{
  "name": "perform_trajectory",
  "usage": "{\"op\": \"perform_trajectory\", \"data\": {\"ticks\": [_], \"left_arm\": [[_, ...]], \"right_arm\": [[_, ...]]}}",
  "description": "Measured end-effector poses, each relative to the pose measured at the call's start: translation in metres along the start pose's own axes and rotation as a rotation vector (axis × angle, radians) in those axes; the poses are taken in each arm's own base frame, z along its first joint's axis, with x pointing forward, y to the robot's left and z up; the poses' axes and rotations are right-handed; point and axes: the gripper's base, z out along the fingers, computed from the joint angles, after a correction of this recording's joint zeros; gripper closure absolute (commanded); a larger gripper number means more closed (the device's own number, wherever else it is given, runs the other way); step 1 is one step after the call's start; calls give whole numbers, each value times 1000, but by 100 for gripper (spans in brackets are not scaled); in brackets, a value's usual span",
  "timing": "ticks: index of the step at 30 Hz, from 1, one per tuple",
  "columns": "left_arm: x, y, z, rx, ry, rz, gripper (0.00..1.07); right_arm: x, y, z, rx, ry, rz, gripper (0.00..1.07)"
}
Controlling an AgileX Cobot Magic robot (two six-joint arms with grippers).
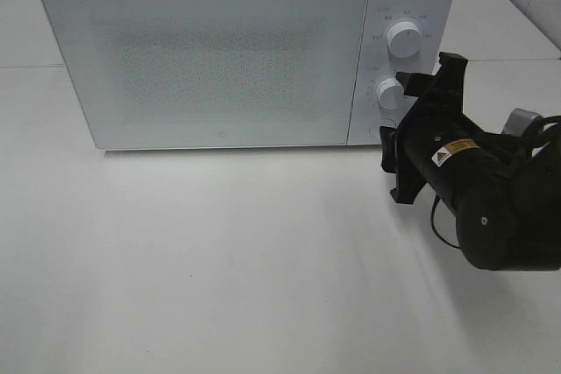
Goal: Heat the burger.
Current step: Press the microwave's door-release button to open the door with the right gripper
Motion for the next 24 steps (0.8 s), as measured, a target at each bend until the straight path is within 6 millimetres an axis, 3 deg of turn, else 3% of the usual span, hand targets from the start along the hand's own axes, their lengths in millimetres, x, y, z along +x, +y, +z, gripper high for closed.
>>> {"op": "perform_trajectory", "data": {"ticks": [6, 9, 12, 16, 21, 23, 24], "left_arm": [[0, 0, 0, 0, 0, 0, 4], [0, 0, 0, 0, 0, 0, 4], [0, 0, 0, 0, 0, 0, 4], [0, 0, 0, 0, 0, 0, 4], [0, 0, 0, 0, 0, 0, 4], [0, 0, 0, 0, 0, 0, 4], [0, 0, 0, 0, 0, 0, 4]], "right_arm": [[-5, 15, -20, -31, 5, -145, 40], [-8, 43, -44, -119, 6, -369, 40], [-8, 49, -49, -140, 4, -425, 40], [-7, 74, -68, -145, 26, -708, 40], [-4, 81, -84, -64, 112, -936, 40], [-2, 81, -99, 15, 240, -1160, 40], [-2, 81, -99, 15, 240, -1160, 40]]}}
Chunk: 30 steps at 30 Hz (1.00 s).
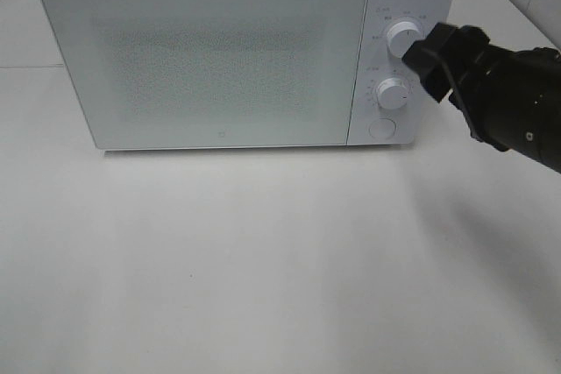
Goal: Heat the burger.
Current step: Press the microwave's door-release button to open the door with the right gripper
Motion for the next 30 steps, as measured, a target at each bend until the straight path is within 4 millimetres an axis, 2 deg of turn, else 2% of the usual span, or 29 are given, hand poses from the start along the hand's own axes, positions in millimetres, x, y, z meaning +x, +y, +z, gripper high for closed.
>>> {"op": "perform_trajectory", "data": {"ticks": [1, 2, 4, 5, 8, 9, 13, 15, 21, 22, 23, 24, 25, 26, 28, 30], "left_arm": [[0, 0, 0, 0, 0, 0, 4], [0, 0, 0, 0, 0, 0, 4], [0, 0, 0, 0, 0, 0, 4], [0, 0, 0, 0, 0, 0, 4], [0, 0, 0, 0, 0, 0, 4], [0, 0, 0, 0, 0, 0, 4], [0, 0, 0, 0, 0, 0, 4], [0, 0, 0, 0, 0, 0, 4], [0, 0, 0, 0, 0, 0, 4], [0, 0, 0, 0, 0, 0, 4], [0, 0, 0, 0, 0, 0, 4], [0, 0, 0, 0, 0, 0, 4], [0, 0, 0, 0, 0, 0, 4], [0, 0, 0, 0, 0, 0, 4], [0, 0, 0, 0, 0, 0, 4], [0, 0, 0, 0, 0, 0, 4]], "right_arm": [[1, 1, -2, 0, 33, -46, 40], [1, 7, -7, -12, 115, -172, 40], [0, 10, -9, -22, 156, -224, 40], [-3, 18, -12, -54, 223, -347, 40], [-5, 23, -13, -73, 260, -406, 40], [-11, 33, -16, -113, 310, -510, 40], [-20, 45, -18, -149, 385, -653, 40], [-20, 45, -19, -148, 395, -668, 40], [-27, 25, -18, -37, 450, -615, 39], [-32, 13, -18, 31, 472, -584, 35], [-32, 13, -18, 31, 472, -584, 35], [-38, 1, -19, 96, 496, -564, 33], [-41, -6, -20, 130, 505, -550, 27], [-41, -6, -20, 130, 505, -550, 27], [-49, -25, -24, 236, 547, -495, 21], [-52, -33, -27, 276, 558, -470, 21]]}}
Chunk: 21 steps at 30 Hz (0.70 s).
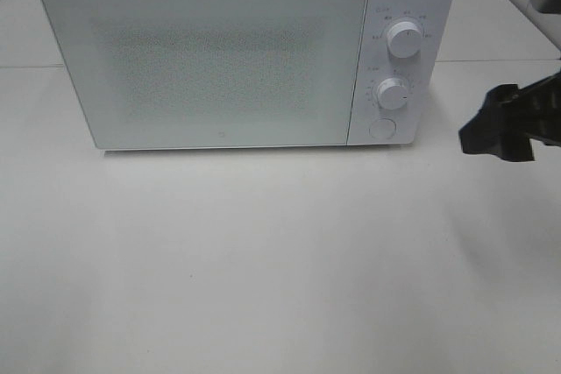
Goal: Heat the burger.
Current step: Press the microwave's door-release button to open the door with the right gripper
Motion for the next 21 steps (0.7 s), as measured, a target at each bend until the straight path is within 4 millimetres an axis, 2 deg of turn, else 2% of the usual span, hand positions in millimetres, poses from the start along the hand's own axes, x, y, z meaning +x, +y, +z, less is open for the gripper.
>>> {"op": "perform_trajectory", "data": {"ticks": [1, 2, 4, 6, 12, 16, 17, 19, 21], "left_arm": [[0, 0, 0, 0, 0, 0, 4], [0, 0, 0, 0, 0, 0, 4], [0, 0, 0, 0, 0, 0, 4], [0, 0, 0, 0, 0, 0, 4], [0, 0, 0, 0, 0, 0, 4], [0, 0, 0, 0, 0, 0, 4], [0, 0, 0, 0, 0, 0, 4], [0, 0, 0, 0, 0, 0, 4], [0, 0, 0, 0, 0, 0, 4]], "right_arm": [[5, -14, -1, 50, 52, 49, 21], [5, -14, -1, 50, 52, 49, 21], [15, -35, -4, 118, 147, 109, 23], [21, -42, -6, 140, 203, 132, 24], [31, -41, -21, 140, 238, 153, 33], [40, -37, -32, 136, 237, 160, 33], [49, -34, -43, 136, 229, 162, 33], [54, -33, -47, 134, 226, 163, 33], [69, -27, -63, 127, 200, 167, 33]]}}
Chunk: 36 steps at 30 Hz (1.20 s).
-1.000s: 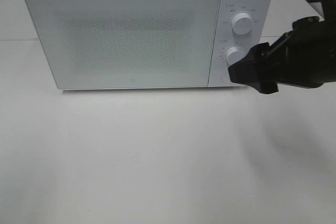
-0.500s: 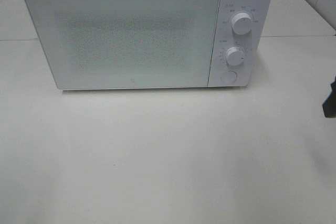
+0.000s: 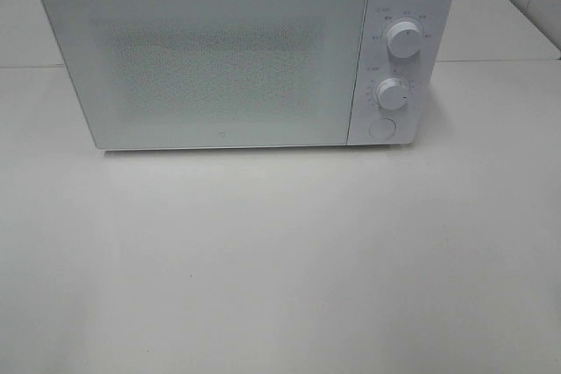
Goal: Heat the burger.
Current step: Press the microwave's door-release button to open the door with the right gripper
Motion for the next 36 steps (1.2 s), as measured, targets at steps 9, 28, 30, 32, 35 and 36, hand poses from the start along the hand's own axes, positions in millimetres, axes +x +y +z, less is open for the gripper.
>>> {"op": "perform_trajectory", "data": {"ticks": [9, 28, 30, 32, 35, 36], "left_arm": [[0, 0, 0, 0, 0, 0, 4], [0, 0, 0, 0, 0, 0, 4], [0, 0, 0, 0, 0, 0, 4], [0, 0, 0, 0, 0, 0, 4], [0, 0, 0, 0, 0, 0, 4], [0, 0, 0, 0, 0, 0, 4]], "right_arm": [[45, 0, -34, 2, -228, -6, 33], [108, -1, -64, 19, -644, -16, 34], [110, -1, -65, 19, -662, -15, 34], [111, -1, -65, 16, -664, -9, 34], [111, -1, -65, 16, -664, -9, 34], [111, -1, -65, 16, -664, -9, 34]]}}
